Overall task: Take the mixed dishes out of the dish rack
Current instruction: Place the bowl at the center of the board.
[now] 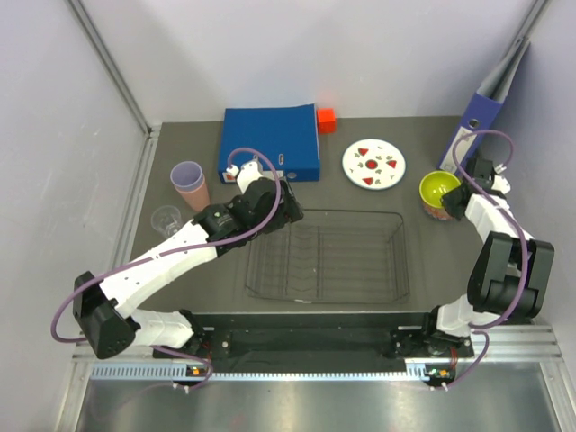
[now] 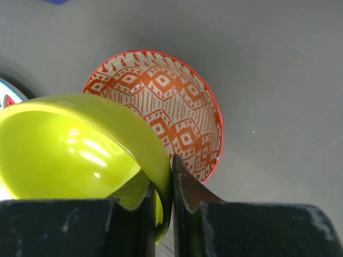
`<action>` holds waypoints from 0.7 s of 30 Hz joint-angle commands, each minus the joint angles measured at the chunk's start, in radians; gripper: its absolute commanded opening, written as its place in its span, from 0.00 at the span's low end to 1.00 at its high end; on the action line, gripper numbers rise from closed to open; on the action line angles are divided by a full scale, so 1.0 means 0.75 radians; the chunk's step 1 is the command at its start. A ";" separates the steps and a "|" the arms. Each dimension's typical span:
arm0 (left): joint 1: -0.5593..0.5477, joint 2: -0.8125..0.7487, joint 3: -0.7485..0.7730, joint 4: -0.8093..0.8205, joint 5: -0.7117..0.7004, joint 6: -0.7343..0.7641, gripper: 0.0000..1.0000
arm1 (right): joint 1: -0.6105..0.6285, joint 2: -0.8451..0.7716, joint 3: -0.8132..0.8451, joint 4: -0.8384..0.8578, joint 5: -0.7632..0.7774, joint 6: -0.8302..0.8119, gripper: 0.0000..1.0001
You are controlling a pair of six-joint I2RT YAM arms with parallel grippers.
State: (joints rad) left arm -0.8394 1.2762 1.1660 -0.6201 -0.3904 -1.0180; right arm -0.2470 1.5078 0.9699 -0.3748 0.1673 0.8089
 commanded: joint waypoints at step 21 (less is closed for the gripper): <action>0.007 -0.006 -0.041 0.068 0.028 -0.007 0.99 | -0.018 -0.010 -0.011 0.082 0.045 0.005 0.20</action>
State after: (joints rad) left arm -0.8391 1.2793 1.1488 -0.6064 -0.3733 -1.0187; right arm -0.2474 1.5169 0.9684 -0.3630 0.1829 0.8082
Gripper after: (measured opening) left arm 0.991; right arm 0.191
